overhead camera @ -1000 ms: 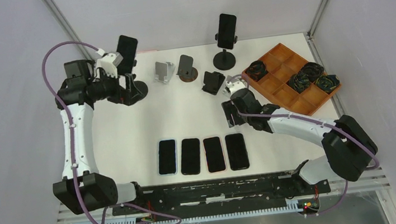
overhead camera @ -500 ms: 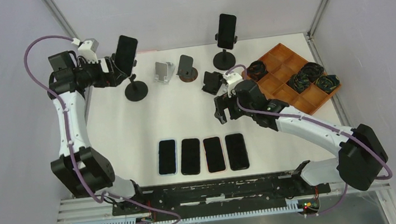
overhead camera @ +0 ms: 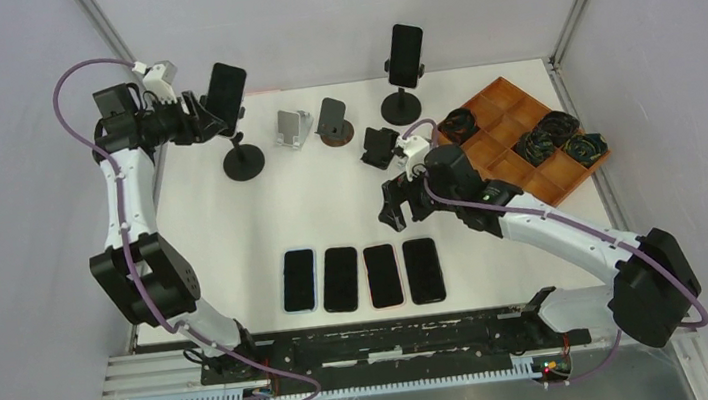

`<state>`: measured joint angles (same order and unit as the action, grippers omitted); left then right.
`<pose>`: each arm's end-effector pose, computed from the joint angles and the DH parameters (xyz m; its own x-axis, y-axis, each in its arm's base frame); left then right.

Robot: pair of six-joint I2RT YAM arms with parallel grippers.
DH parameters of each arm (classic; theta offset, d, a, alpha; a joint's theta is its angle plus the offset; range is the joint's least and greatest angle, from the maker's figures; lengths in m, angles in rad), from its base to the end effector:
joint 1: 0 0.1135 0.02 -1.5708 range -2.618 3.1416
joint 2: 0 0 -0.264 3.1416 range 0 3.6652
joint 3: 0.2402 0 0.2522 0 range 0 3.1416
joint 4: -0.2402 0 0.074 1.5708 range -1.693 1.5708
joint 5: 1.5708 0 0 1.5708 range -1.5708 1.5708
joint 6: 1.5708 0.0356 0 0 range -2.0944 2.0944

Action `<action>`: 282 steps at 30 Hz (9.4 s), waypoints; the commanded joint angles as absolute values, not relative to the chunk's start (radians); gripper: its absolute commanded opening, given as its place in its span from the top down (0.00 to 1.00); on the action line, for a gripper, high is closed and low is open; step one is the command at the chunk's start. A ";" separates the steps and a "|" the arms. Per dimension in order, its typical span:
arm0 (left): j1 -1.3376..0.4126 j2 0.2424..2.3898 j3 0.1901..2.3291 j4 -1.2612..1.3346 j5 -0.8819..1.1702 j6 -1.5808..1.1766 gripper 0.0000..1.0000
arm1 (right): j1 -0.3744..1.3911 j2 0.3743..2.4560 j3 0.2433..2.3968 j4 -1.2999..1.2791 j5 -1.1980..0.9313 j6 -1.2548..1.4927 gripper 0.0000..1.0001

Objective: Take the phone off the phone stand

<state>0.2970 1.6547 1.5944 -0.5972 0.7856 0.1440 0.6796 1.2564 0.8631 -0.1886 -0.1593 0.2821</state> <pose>0.3600 0.0838 0.3611 -0.5312 -0.0565 -0.8454 0.4089 0.8568 -0.3142 0.2133 0.1796 0.2661 -0.6120 -0.1412 -0.7781 -0.5760 0.7538 0.3163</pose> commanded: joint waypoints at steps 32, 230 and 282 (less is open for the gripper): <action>0.217 1.349 1.391 -0.649 1.333 0.145 0.98 | 0.606 1.630 1.169 0.440 -0.732 0.703 0.02; -0.027 1.060 1.078 -0.286 0.945 0.017 0.12 | 0.732 1.750 1.542 1.065 -0.629 1.529 1.00; -0.095 0.980 0.995 -0.369 1.087 -0.042 0.98 | 0.656 1.739 1.360 1.193 -0.572 1.582 1.00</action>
<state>-0.0921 0.9970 0.9512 -0.3206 1.0084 -0.0834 0.7055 1.7905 1.3773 1.0588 -0.5724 1.5719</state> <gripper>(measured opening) 0.359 0.210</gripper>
